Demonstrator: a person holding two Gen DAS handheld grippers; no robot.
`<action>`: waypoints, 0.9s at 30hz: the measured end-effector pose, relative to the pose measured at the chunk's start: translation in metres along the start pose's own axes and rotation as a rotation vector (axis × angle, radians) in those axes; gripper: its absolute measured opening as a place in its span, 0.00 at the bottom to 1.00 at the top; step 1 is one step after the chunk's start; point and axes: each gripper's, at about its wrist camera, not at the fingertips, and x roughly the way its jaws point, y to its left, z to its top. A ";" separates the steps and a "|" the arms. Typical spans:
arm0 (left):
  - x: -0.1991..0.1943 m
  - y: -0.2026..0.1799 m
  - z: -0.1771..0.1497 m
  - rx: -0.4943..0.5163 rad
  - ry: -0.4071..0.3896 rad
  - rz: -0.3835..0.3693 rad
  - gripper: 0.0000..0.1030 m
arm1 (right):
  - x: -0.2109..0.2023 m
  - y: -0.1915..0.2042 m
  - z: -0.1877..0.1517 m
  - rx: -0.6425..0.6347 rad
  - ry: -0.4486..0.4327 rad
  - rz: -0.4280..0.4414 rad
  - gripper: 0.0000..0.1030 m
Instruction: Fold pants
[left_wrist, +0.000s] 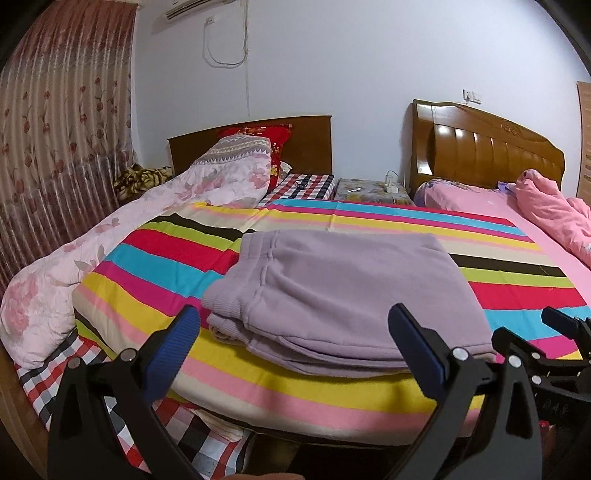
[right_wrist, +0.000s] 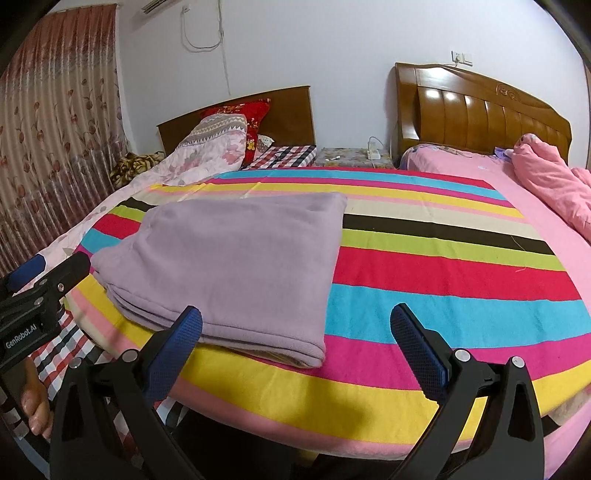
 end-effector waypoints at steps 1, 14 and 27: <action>0.000 0.000 0.000 0.002 0.000 0.000 0.99 | 0.000 0.000 0.000 -0.001 0.000 0.000 0.96; 0.003 0.000 -0.003 0.023 0.004 -0.006 0.99 | 0.001 0.000 0.000 -0.003 0.001 0.003 0.96; 0.004 0.000 -0.004 0.026 0.005 -0.002 0.99 | 0.001 0.001 0.000 -0.004 0.001 0.003 0.96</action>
